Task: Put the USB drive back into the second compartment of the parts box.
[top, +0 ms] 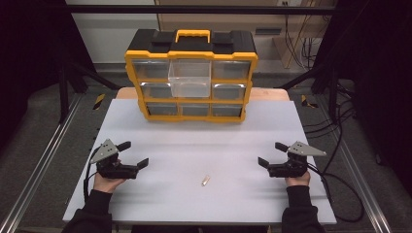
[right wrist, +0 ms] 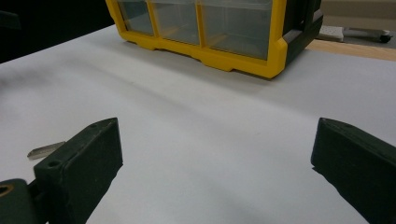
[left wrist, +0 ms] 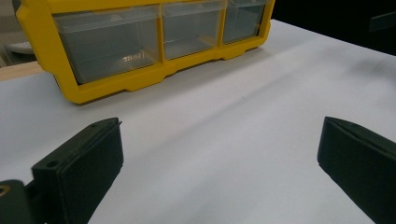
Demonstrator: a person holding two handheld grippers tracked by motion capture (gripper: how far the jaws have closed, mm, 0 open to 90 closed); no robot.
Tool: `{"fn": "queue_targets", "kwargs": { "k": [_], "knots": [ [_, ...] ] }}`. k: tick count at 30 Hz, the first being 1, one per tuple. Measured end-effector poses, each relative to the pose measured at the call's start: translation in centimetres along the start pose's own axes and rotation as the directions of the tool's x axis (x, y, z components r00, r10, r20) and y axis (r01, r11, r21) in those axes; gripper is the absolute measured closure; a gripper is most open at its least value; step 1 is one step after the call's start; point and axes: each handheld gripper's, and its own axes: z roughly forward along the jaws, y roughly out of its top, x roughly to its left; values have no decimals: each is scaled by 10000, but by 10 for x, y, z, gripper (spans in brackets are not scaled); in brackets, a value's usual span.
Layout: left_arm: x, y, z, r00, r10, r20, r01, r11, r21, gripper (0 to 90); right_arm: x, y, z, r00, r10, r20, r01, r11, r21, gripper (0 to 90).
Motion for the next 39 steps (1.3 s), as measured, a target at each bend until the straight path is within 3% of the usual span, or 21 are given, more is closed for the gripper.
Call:
{"fn": "queue_targets", "kwargs": {
  "k": [39],
  "knots": [
    [-26,12,16,9999,149,-38,-148,9993,341,2,1,0,0,9997,-171,-155,174,9997,145,26]
  ]
}}
